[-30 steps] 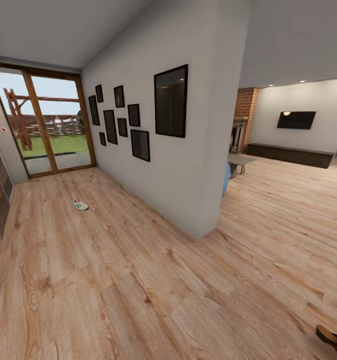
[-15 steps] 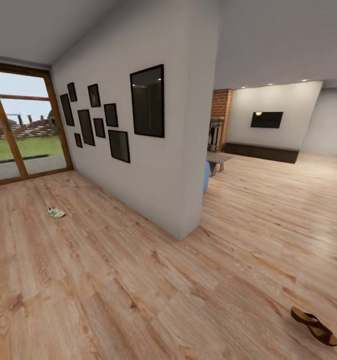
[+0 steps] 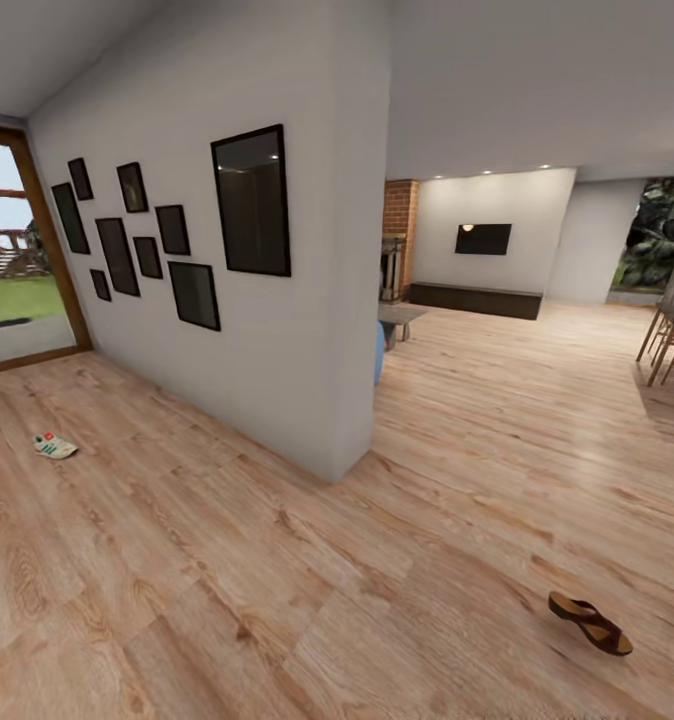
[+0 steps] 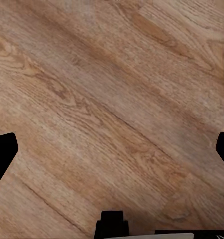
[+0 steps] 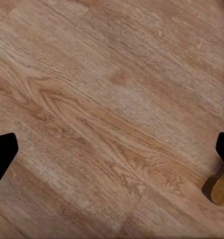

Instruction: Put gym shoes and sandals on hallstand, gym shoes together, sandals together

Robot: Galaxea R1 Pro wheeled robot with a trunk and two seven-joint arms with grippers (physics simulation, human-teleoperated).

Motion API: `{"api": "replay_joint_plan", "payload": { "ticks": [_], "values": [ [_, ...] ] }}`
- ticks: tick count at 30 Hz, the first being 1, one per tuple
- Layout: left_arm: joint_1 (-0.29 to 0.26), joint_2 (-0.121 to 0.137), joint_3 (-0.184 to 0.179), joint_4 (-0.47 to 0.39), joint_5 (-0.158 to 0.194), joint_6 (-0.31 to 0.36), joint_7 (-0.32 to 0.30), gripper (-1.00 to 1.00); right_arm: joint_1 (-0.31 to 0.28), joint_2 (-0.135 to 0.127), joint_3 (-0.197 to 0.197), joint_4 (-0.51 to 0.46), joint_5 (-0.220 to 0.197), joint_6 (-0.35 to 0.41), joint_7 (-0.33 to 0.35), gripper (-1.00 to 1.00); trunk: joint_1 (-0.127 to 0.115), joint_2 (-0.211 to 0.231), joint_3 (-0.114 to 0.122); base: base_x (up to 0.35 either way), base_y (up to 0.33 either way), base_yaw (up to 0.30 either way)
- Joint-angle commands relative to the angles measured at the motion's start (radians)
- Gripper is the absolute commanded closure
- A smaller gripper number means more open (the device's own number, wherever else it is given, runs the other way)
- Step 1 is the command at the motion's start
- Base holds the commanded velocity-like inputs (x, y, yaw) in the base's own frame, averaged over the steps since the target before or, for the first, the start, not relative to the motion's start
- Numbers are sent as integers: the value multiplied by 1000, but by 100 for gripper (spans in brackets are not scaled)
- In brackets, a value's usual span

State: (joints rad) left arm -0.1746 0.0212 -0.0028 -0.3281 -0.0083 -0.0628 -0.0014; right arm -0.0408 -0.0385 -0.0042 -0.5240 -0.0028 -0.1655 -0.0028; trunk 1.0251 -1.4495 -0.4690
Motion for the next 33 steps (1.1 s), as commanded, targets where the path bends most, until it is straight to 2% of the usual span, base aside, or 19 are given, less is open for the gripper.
{"api": "replay_joint_plan", "payload": {
  "ticks": [1, 24, 33],
  "values": [
    [0, 0, 0, 0, -1, -3, 0, -100, -1, 0, 0, 1, 0, -3, 0, -100, 0, -1, -1, 8, 10, -264],
    [0, 0, 0, -2, -1, -5, 0, -100, -1, 0, 0, 1, 0, -3, -1, -100, 0, -1, -1, 1, 1, -265],
    [0, 0, 0, -1, 0, -59, 0, -100, -1, 0, 0, 1, 0, -3, -1, -100, 0, -1, -1, 0, 0, -266]
  ]
}}
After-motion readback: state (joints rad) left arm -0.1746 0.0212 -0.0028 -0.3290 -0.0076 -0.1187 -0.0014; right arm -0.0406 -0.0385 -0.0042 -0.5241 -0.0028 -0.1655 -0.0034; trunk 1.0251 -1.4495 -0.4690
